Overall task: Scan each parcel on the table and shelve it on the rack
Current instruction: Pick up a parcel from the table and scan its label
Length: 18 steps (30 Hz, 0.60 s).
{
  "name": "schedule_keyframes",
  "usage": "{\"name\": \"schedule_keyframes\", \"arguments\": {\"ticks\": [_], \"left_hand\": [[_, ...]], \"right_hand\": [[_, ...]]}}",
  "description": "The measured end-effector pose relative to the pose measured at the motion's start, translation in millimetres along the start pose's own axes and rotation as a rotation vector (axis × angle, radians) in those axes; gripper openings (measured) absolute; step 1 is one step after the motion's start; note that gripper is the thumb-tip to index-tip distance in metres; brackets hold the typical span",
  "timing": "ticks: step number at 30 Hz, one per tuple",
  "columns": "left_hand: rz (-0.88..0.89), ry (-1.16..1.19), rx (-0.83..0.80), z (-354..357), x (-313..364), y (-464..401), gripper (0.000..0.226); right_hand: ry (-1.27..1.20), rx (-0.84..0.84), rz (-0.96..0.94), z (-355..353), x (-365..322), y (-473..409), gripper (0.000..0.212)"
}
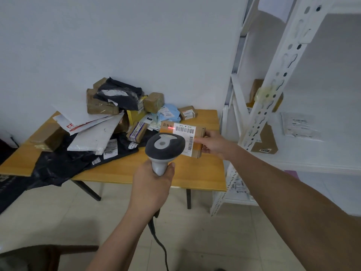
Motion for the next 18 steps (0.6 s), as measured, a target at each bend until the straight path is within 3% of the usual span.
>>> {"name": "schedule_keyframes", "arguments": {"ticks": [10,18], "left_hand": [[-0.164,-0.003,0.125,63.7,21.9,20.3,0.039],[-0.196,0.015,0.075,88.6,32.5,62.2,0.036]], "right_hand": [[0.060,-0.146,0.025,-26.4,12.5,-6.7,0.029],[0.030,-0.157,0.032,-50.6,27.6,25.8,0.030]]}}
Point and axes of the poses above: each hand's wrist, its own y-axis away from the middle knuckle, its own z-axis out of the palm, x = y × z, the point moved 8 cm from there along -y, towards the middle knuckle, and after that the axes turned 7 degrees about -y, right-handed, at the moved point
